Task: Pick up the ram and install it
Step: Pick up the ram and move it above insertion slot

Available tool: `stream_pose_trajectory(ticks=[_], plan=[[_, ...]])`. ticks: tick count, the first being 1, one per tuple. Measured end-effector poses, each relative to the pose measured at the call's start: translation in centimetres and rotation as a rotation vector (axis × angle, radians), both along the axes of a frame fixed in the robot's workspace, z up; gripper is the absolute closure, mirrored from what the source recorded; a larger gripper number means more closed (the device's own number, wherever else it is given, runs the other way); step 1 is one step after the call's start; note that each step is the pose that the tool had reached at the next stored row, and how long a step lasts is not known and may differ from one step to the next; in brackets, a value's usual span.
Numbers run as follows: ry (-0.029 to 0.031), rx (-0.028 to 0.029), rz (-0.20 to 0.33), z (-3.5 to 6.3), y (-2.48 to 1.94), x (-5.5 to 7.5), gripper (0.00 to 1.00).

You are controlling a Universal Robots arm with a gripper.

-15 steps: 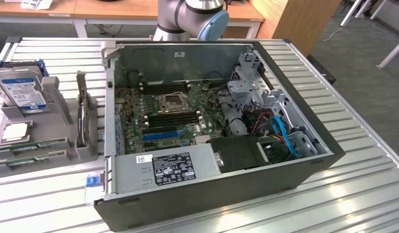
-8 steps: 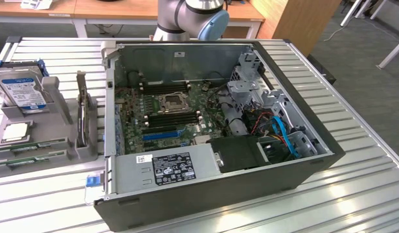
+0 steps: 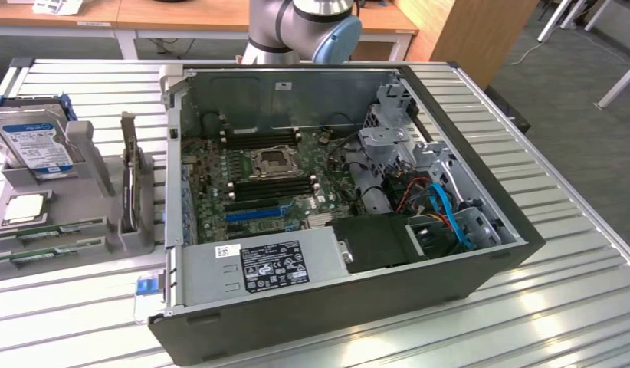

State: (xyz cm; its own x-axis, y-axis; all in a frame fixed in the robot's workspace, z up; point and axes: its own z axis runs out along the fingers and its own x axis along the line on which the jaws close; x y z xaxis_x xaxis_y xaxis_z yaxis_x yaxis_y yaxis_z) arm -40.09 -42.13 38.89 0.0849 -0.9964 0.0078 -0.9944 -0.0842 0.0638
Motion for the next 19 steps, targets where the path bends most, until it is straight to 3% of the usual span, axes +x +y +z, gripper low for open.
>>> stream_pose_trajectory(ticks=[19], plan=[[0.0001,0.0,0.0,0.0,-0.57,1.1,0.9]])
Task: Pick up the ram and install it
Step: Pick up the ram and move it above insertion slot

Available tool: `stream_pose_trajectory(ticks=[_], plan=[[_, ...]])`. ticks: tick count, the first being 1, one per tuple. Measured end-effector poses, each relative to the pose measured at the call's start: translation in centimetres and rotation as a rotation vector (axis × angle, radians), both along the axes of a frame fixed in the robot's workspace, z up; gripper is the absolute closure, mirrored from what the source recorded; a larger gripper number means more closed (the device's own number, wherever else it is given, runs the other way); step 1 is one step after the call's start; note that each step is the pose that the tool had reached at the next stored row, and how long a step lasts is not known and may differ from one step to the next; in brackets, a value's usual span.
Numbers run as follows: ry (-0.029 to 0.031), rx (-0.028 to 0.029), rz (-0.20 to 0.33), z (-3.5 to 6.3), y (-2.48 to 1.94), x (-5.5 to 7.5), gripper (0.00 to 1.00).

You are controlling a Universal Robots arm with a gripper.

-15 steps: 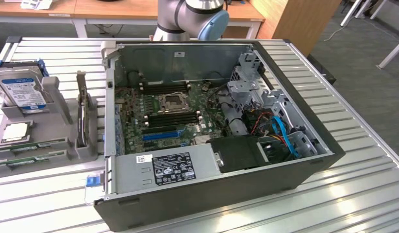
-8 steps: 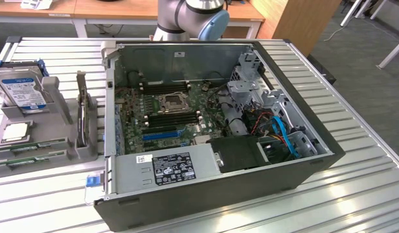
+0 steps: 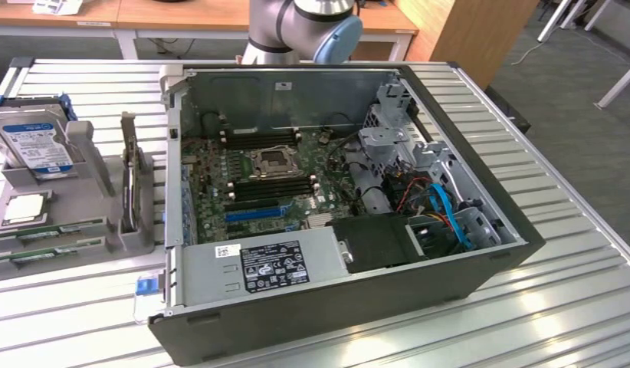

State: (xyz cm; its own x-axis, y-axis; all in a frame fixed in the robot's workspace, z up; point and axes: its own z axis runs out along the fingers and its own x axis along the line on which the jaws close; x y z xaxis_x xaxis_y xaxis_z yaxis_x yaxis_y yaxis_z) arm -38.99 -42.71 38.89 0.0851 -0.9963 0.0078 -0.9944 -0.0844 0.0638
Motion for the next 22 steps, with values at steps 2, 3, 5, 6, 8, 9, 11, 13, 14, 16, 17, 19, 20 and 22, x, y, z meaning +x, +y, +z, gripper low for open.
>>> stream_pose_trajectory(ticks=[2,3,5,6,8,9,11,13,14,16,17,19,20,22], plan=[[0.0,0.0,0.0,-0.01,-0.07,0.17,0.9],[0.0,0.0,0.0,0.0,-0.09,0.22,0.9],[0.0001,-0.0001,0.0,0.0,-0.11,0.29,0.9],[0.0001,0.0,0.0,0.0,-0.11,0.29,0.9],[0.0001,0.0,0.0,0.0,-0.11,0.3,0.9],[0.0001,0.0001,0.0,0.0,-0.11,0.3,0.9],[0.0002,0.0,0.0,-0.02,-0.11,0.3,0.9],[0.0001,0.0002,0.0,-0.08,-0.11,0.3,0.9],[0.0002,0.0003,0.0,-0.11,-0.11,0.3,0.9],[0.0002,0.0003,0.0,-0.17,-0.11,0.3,0.9],[0.0002,0.0003,0.0,-0.2,-0.11,0.3,0.9],[0.0002,0.0003,0.0,-0.24,-0.12,0.3,0.9],[0.0003,0.0003,0.0,-0.24,-0.11,0.29,0.9],[0.0002,0.0003,0.0,-0.24,-0.11,0.3,0.9]])
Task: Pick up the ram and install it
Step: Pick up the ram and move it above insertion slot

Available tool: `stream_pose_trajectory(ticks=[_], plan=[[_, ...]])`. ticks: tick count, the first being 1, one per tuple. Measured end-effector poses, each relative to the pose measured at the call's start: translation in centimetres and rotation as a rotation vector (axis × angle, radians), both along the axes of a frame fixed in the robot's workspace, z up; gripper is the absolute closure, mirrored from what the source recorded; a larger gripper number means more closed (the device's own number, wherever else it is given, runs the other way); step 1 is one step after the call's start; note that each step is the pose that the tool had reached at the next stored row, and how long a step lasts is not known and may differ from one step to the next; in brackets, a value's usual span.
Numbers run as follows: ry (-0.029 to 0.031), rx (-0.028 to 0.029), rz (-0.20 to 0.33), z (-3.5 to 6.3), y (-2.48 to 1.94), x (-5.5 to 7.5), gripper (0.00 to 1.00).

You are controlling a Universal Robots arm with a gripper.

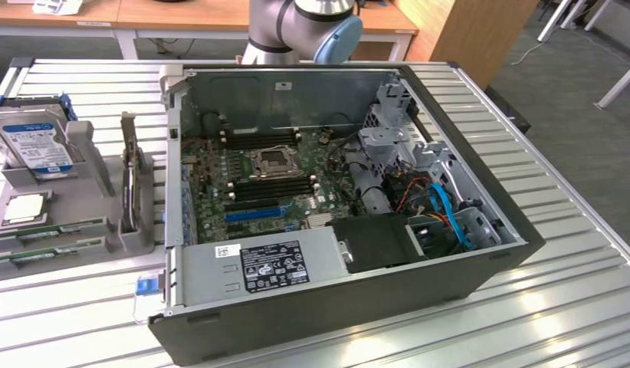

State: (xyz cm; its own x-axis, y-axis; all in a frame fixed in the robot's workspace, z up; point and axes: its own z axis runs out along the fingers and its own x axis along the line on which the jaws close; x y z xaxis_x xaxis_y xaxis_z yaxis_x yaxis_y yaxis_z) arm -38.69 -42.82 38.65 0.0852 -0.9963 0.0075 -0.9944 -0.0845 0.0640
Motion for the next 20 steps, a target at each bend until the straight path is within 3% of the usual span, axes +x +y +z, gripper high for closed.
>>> stream_pose_trajectory(ticks=[3,13,18,20], plan=[[0.0003,0.0004,0.0,-0.03,-0.03,0.1,0.9],[0.0103,0.0033,0.0,0.0,-0.26,1.2,0.9],[0.0104,0.0035,0.0,0.0,-0.26,1.2,0.9],[0.0078,0.0035,0.0,-0.01,-0.27,1.2,0.9]])
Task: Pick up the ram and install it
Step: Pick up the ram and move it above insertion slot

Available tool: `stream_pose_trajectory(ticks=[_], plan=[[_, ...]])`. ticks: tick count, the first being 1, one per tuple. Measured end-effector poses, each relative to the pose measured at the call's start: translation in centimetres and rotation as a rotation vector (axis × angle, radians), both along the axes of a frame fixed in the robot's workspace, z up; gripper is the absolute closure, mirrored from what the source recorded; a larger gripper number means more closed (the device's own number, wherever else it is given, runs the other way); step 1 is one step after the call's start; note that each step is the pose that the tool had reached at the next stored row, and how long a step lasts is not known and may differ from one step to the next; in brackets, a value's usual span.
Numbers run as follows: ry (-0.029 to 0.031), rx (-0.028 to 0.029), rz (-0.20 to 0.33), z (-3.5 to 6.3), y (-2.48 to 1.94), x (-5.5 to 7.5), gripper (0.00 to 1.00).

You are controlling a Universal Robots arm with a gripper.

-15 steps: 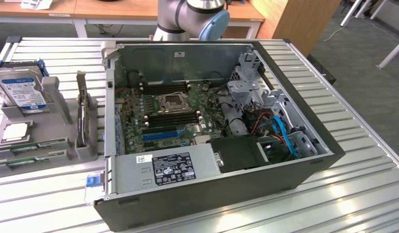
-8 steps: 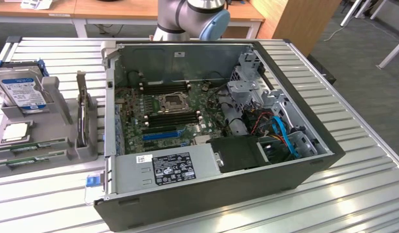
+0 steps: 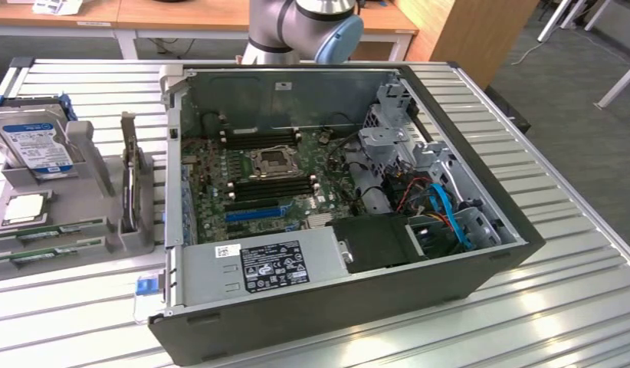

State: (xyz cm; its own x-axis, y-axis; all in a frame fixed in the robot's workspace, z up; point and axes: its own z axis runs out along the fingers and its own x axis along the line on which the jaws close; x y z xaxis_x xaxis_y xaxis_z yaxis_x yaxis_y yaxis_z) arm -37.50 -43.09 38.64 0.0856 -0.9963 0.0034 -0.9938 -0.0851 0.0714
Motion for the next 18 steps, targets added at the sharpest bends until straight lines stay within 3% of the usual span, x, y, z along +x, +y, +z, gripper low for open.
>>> stream_pose_trajectory(ticks=[16,18], plan=[[-0.002,-0.0001,0.0,0.0,0.0,-0.02,0.89],[-0.002,-0.0001,0.0,0.0,0.0,-0.02,0.77]])
